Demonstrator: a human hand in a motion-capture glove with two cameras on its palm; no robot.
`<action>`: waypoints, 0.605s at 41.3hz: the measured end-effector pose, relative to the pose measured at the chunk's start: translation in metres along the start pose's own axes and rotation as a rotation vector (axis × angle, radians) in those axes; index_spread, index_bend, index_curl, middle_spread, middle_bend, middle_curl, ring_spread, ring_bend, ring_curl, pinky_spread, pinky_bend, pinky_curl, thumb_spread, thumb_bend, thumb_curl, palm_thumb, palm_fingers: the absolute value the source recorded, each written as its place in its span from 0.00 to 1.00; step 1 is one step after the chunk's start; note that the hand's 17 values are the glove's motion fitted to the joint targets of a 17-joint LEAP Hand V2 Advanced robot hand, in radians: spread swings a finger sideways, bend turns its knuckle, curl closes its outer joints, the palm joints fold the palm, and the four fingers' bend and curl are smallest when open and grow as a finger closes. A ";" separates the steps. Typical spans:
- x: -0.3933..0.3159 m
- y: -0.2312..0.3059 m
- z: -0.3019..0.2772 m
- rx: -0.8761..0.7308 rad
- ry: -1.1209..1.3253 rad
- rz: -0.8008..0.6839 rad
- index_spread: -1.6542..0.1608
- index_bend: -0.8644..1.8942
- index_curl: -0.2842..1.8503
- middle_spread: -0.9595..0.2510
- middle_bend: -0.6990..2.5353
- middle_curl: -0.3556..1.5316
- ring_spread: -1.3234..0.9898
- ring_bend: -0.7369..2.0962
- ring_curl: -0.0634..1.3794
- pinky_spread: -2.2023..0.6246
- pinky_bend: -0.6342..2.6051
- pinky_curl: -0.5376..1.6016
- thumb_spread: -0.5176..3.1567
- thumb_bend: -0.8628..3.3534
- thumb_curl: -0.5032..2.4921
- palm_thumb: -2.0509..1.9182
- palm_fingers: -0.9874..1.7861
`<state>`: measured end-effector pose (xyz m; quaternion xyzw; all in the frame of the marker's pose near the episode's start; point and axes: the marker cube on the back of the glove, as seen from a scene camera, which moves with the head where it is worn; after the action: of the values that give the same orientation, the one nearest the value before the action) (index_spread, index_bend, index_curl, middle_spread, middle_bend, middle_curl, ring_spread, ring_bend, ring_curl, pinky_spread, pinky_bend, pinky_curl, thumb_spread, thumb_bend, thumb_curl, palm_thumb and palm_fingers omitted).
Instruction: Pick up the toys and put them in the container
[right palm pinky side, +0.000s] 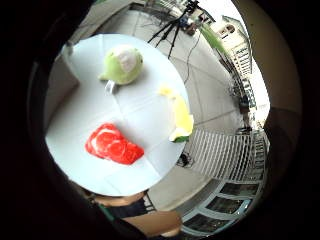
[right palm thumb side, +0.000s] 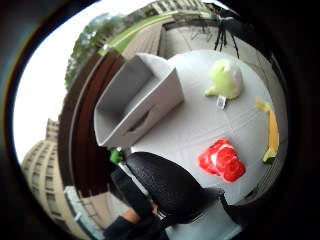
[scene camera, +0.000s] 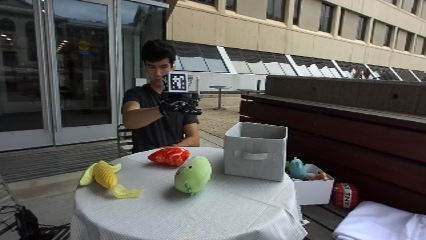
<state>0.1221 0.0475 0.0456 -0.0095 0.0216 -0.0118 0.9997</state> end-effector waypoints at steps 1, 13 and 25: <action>0.005 0.002 0.005 0.003 -0.004 0.001 0.78 0.38 0.27 0.71 0.30 0.34 0.43 0.36 0.17 0.74 0.32 0.38 0.41 0.18 0.19 0.48 0.39; 0.029 0.040 0.061 -0.009 -0.052 0.047 0.77 0.38 0.29 0.71 0.30 0.36 0.43 0.35 0.18 0.74 0.32 0.39 0.40 0.18 0.20 0.48 0.38; 0.040 0.055 0.119 -0.057 -0.083 0.118 0.77 0.38 0.30 0.70 0.30 0.38 0.42 0.35 0.20 0.74 0.32 0.40 0.39 0.18 0.21 0.49 0.38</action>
<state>0.1684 0.1040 0.1622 -0.0372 -0.0188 0.0484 0.9980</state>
